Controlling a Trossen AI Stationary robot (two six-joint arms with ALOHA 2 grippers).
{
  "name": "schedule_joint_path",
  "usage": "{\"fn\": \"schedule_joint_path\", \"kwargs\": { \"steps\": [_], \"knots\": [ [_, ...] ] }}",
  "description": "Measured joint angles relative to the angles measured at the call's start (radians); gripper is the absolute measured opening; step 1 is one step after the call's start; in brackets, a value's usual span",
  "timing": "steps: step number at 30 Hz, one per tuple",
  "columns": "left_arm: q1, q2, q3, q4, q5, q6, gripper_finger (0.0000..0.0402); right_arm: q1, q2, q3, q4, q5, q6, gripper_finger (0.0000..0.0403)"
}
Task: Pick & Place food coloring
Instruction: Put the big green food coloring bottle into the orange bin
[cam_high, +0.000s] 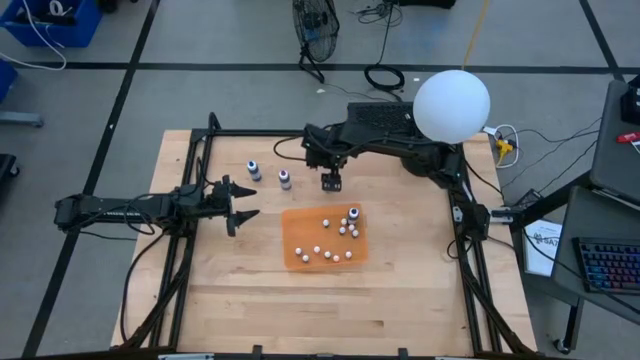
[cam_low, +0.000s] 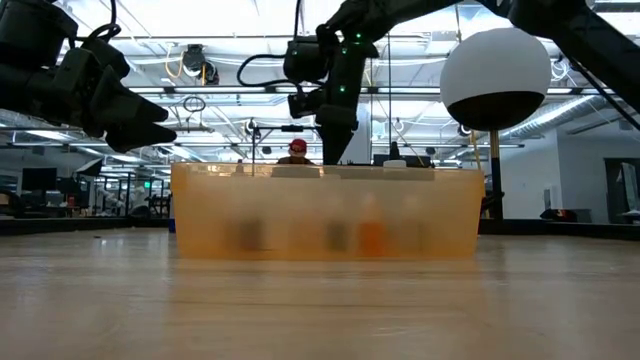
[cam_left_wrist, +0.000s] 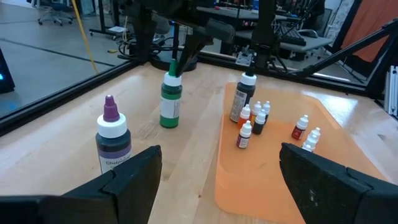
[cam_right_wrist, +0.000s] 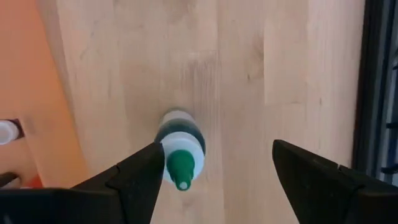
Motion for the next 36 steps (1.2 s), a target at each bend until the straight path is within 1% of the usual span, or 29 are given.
{"fn": "schedule_joint_path", "kwargs": {
  "steps": [4, 9, 12, 22, 24, 33, 36],
  "knots": [
    [0.0, 0.0, 0.0, 0.0, 0.0, 0.0, 0.0324, 0.0, -0.003, -0.037, 0.011, -0.064, 0.028, 0.0283],
    [0.0, 0.0, 0.0, 0.0, 0.0, 0.0, 0.0324, 0.006, 0.012, -0.104, -0.006, -0.045, 0.023, 0.0283],
    [0.0, 0.0, 0.0, 0.0, 0.0, 0.0, 0.0324, 0.007, 0.002, -0.125, 0.015, -0.039, 0.021, 0.0283],
    [0.0, 0.0, 0.0, 0.0, 0.0, 0.0, 0.0324, 0.006, 0.003, -0.131, 0.039, -0.039, 0.017, 0.0283],
    [0.0, 0.0, 0.0, 0.0, 0.0, 0.0, 0.0324, 0.005, 0.003, -0.131, 0.042, -0.019, 0.021, 0.0283],
    [0.0, 0.0, 0.0, 0.0, 0.0, 0.0, 0.0324, -0.042, 0.003, -0.131, 0.05, -0.022, 0.016, 0.0283],
    [0.0, 0.0, 0.0, 0.0, 0.0, 0.0, 0.0324, -0.076, 0.003, -0.131, 0.061, -0.036, 0.014, 0.0283]
  ]
}}
